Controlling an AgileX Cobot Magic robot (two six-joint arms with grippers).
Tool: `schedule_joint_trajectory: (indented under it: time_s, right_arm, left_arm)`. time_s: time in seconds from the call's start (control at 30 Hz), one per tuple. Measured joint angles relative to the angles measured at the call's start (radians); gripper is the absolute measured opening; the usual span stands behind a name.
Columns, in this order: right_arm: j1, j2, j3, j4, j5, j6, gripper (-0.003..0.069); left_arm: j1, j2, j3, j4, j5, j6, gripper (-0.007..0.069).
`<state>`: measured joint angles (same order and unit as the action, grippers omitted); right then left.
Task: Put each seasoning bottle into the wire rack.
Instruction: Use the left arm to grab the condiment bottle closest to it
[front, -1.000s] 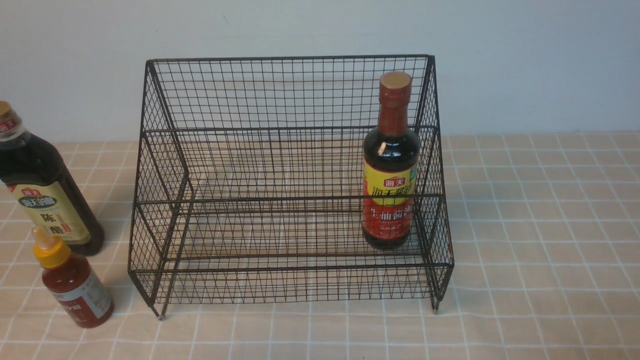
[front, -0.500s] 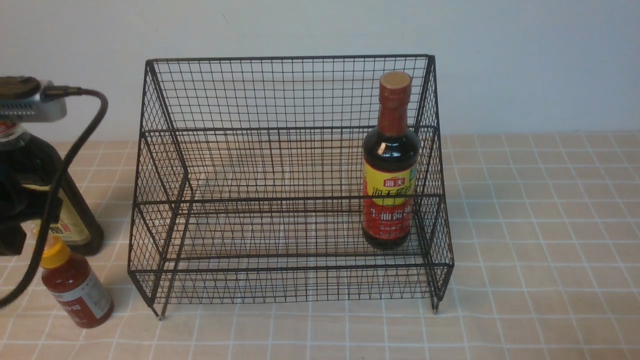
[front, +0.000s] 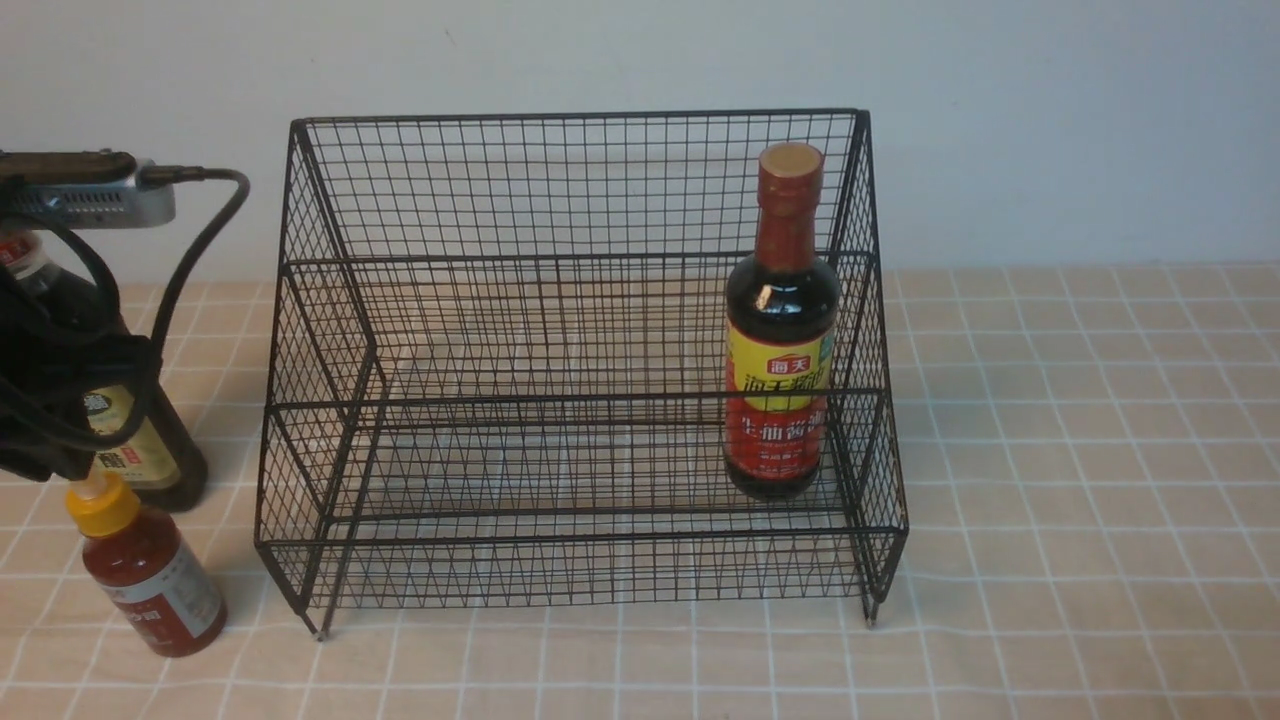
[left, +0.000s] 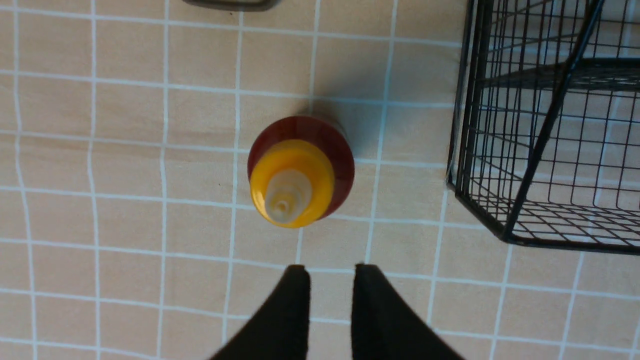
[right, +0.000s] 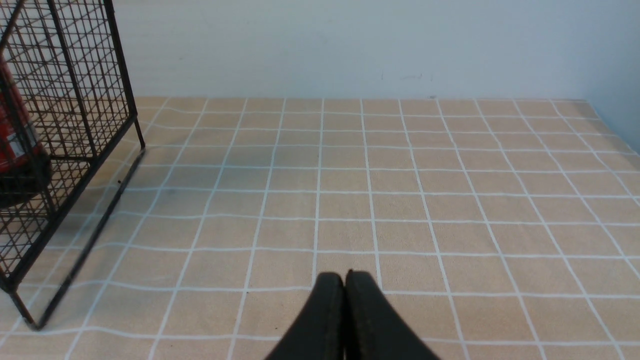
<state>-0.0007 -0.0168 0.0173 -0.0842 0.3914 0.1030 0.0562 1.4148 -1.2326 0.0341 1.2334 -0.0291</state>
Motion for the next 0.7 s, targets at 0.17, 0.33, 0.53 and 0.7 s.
schedule_joint_trajectory:
  time_s: [0.17, 0.33, 0.53, 0.7]
  right_arm:
    - [0.0, 0.0, 0.0, 0.0, 0.0, 0.0, -0.0013]
    - [0.0, 0.0, 0.0, 0.0, 0.0, 0.0, -0.0013]
    - [0.0, 0.0, 0.0, 0.0, 0.0, 0.0, -0.0013]
    - [0.0, 0.0, 0.0, 0.0, 0.0, 0.0, -0.0013]
  left_arm:
    - [0.0, 0.008, 0.0, 0.011, -0.009, 0.003, 0.0372]
    - [0.0, 0.053, 0.0, 0.034, -0.034, -0.042, 0.0556]
    - [0.0, 0.131, 0.0, 0.062, -0.047, -0.068, 0.0581]
    - [0.0, 0.187, 0.0, 0.076, -0.065, -0.077, 0.057]
